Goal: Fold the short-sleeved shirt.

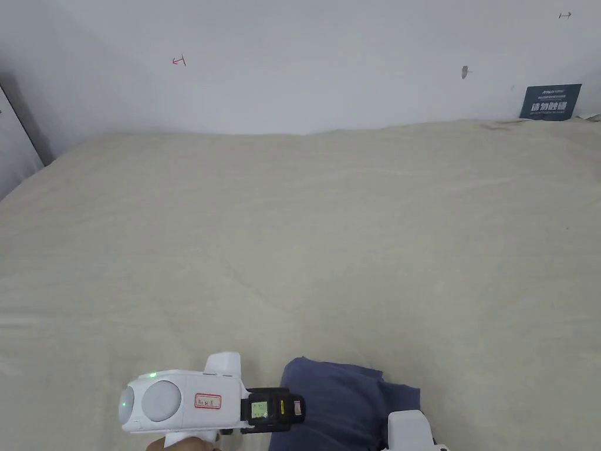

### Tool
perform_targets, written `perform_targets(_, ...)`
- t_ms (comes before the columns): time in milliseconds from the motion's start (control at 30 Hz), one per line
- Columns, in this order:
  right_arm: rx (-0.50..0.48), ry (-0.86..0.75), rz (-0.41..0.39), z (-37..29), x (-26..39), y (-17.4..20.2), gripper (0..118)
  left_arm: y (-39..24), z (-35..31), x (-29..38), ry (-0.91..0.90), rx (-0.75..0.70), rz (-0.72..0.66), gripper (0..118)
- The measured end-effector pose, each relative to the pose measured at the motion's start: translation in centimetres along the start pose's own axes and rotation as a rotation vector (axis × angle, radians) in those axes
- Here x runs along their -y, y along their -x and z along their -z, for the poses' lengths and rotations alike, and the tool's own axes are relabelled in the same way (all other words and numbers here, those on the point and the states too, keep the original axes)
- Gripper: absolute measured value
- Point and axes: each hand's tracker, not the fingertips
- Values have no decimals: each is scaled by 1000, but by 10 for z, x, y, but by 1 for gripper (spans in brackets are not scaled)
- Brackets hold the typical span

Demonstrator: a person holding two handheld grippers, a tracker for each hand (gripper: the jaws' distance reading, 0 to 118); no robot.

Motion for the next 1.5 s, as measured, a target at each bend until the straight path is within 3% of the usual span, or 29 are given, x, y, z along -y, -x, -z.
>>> perform_targets(300, -6, 2, 1, 1, 0, -1, 0, 6, 18, -10, 82, 64, -32, 94)
perform_targets(433, -6, 4, 2, 0, -1, -1, 0, 0, 23, -14, 121, 120, -32, 68)
perform_targets(533, -8, 5, 3, 0, -1, -2, 0, -5, 26, -16, 129, 92, 1, 62)
perform_targets(600, -10, 6, 4, 0, -1, -2, 0, -6, 25, -16, 137, 80, 9, 51)
perform_targets(700, -10, 7, 4, 0, -2, -2, 0, -11, 24, -16, 141, 80, 19, 21)
perform_targets(1000, -27, 2, 6, -8, -12, -8, 0, -31, 20, -8, 110, -1, 121, 11)
perform_targets(1500, -5, -392, -42, -104, -119, -42, 0, -37, -17, -20, 10, -55, 180, 10)
